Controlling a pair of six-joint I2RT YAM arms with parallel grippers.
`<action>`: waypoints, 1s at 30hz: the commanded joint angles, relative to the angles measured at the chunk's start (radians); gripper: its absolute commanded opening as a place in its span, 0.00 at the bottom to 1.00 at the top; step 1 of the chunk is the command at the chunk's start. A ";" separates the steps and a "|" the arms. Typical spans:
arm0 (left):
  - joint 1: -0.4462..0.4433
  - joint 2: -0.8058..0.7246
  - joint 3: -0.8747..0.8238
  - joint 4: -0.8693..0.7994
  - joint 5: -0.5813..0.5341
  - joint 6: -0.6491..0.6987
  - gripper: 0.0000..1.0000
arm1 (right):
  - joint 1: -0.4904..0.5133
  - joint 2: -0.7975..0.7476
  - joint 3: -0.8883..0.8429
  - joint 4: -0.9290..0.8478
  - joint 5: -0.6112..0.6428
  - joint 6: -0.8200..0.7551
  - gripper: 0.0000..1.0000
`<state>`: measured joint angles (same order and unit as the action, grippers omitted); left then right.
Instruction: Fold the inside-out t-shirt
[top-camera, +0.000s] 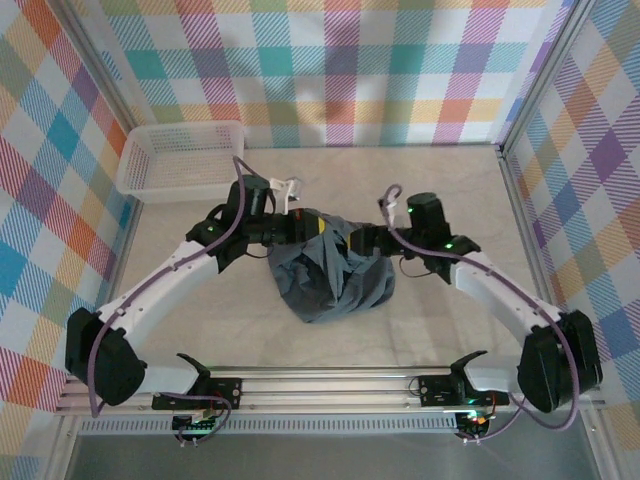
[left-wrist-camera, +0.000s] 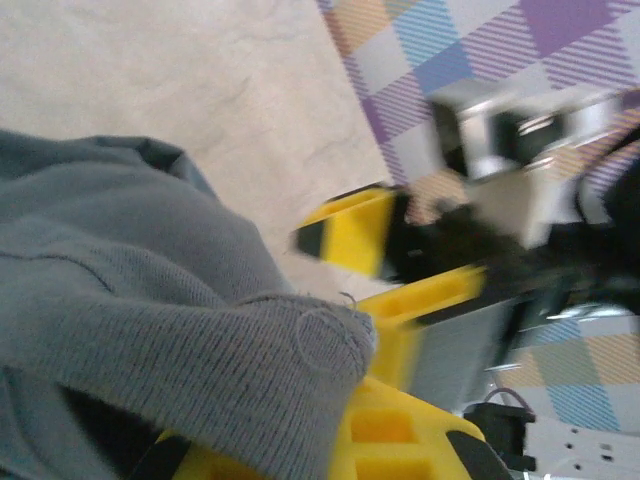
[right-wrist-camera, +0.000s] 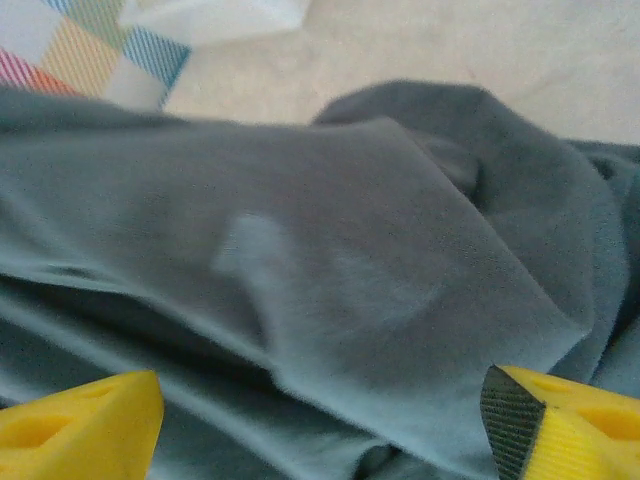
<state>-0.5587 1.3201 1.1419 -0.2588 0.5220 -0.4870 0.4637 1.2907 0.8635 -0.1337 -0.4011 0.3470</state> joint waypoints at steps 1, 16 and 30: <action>-0.001 -0.031 0.018 0.011 0.039 -0.013 0.00 | 0.030 0.087 0.009 0.191 0.076 -0.088 0.84; 0.262 0.124 0.095 -0.243 -0.251 0.232 0.00 | -0.034 0.001 0.163 0.184 -0.584 0.200 0.00; 0.040 -0.212 -0.113 -0.035 -0.240 0.295 0.49 | -0.085 0.050 0.282 0.102 -0.591 0.200 0.00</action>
<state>-0.4004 1.1591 1.0622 -0.3641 0.3214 -0.2596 0.3790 1.3350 1.0954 -0.0120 -0.9585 0.5587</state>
